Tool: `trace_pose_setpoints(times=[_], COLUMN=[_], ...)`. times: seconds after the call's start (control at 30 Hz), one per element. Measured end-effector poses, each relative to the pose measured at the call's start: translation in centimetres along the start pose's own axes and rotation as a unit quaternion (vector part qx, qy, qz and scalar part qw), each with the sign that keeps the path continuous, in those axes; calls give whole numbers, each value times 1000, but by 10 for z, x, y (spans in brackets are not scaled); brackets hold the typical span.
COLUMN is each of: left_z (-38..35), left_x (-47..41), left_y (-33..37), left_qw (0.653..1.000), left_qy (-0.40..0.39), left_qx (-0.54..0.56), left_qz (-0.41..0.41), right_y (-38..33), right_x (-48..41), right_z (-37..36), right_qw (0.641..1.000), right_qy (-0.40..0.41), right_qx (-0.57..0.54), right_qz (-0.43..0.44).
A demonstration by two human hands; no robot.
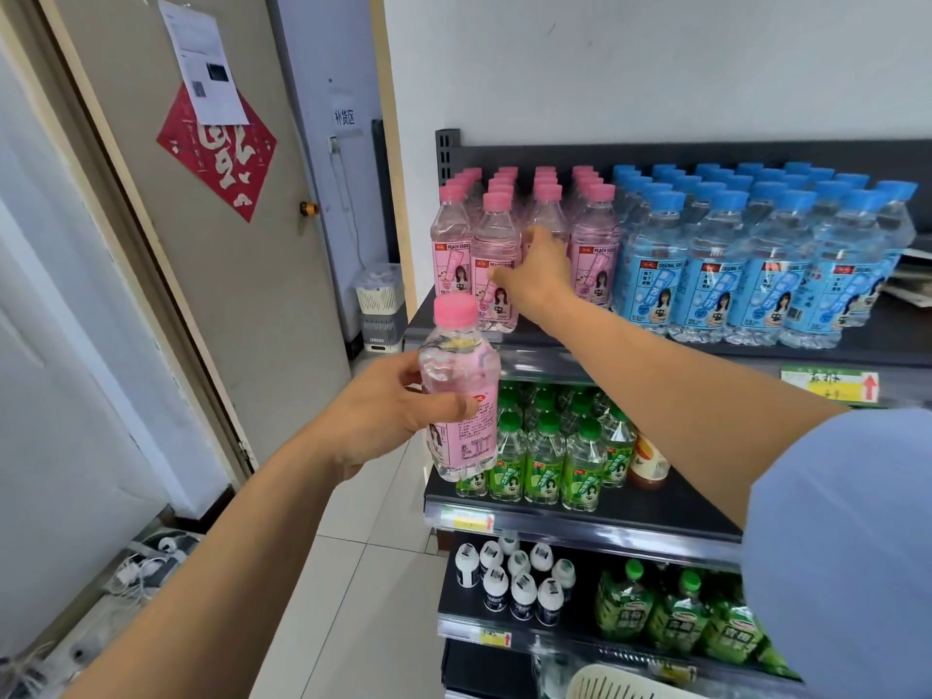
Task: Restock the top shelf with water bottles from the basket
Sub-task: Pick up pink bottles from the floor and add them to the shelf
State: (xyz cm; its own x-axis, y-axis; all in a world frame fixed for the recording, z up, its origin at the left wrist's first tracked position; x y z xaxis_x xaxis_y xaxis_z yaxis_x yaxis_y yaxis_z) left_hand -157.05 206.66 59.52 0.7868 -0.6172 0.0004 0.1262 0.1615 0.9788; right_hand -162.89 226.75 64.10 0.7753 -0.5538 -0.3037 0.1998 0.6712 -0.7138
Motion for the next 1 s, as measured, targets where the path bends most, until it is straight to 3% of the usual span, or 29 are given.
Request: trace_pose_setpoints(times=[0.17, 0.27, 0.4, 0.5, 0.63, 0.8, 1.0], left_z=[-13, -26, -49, -63, -80, -97, -101], left_x=[-4, -9, -11, -10, -7, -3, 4], left_y=[0, -1, 0, 1, 5, 5, 0], left_qw=[1000, 999, 999, 998, 999, 998, 984], left_qy=[-20, -35, -45, -49, -36, -27, -158], left_qx=[13, 16, 12, 6, -14, -48, -56], left_qz=[1, 7, 18, 26, 28, 21, 68], right_y=[-31, -43, -46, -41, -23, -6, 2], right_x=[42, 63, 87, 101, 112, 115, 115], right_z=[42, 59, 75, 81, 80, 86, 108], right_qw=[989, 978, 963, 935, 898, 916, 927], right_qy=[-84, -157, -221, -260, -263, -246, -290], right_qx=[-78, -60, 37, 177, 317, 293, 215], right_qz=[91, 124, 151, 165, 153, 123, 103])
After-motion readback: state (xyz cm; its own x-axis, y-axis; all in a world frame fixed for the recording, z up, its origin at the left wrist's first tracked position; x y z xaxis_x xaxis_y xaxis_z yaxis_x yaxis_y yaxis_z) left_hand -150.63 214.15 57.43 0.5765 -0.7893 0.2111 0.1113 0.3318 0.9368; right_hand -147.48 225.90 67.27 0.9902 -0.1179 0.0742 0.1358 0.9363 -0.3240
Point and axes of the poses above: each hand's wrist, its own x-axis away from the middle knuckle, its own z-axis out of the back of the hand, y = z × x, the point moved 6 cm from there along -x, towards the middle knuckle, and after that the axes turned 9 degrees about x, right-handed, at the moved point
